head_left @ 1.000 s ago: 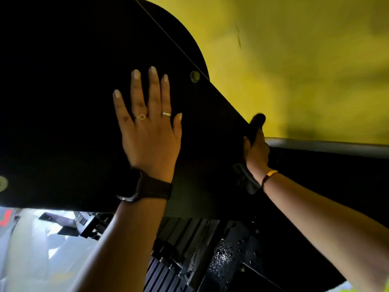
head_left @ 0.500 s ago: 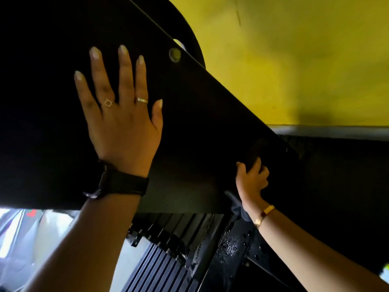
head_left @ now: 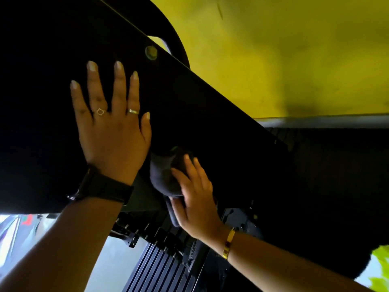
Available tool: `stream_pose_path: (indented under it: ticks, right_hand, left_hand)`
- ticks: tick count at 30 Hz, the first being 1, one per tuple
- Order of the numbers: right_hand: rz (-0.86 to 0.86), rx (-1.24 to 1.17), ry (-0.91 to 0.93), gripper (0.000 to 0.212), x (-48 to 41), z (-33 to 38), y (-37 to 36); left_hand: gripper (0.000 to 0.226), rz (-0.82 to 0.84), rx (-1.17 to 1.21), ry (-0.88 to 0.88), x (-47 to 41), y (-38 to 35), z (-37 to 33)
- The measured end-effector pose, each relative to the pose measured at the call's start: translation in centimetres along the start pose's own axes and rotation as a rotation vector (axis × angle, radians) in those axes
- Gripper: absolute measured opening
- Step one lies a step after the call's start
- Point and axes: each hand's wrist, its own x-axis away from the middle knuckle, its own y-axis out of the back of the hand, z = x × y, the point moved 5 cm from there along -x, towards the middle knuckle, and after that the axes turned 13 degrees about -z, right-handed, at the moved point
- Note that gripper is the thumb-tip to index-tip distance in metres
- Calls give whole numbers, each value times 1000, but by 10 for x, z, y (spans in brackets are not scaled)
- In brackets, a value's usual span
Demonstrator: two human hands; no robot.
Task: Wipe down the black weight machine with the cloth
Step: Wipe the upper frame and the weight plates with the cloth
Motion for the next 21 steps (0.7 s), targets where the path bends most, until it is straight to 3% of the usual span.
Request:
stream_pose_path:
  ticks: [5, 10, 12, 14, 15, 18, 21]
  right_hand:
    - [-121, 62, -276, 43, 20, -93, 14]
    - [-224, 250, -592, 50, 31, -152, 33]
    - [-197, 263, -849, 53, 34, -176, 38]
    - [-203, 78, -1217, 63, 37, -193, 39]
    - [-257, -29, -1313, 69, 35, -197, 38]
    - [-452, -199, -1258, 84, 12, -184, 42]
    - [-424, -211, -1003, 84, -23, -155, 38]
  left_hand:
    - [67, 82, -19, -94, 15, -16, -40]
    - [65, 103, -8, -111, 30, -32, -75]
    - [65, 116, -28, -216, 48, -38, -95]
    - [64, 137, -41, -269, 66, -43, -107]
    - [62, 134, -38, -280, 73, -45, -108]
    - [60, 100, -39, -281, 82, -48, -106]
    - [58, 76, -57, -284, 84, -49, -107]
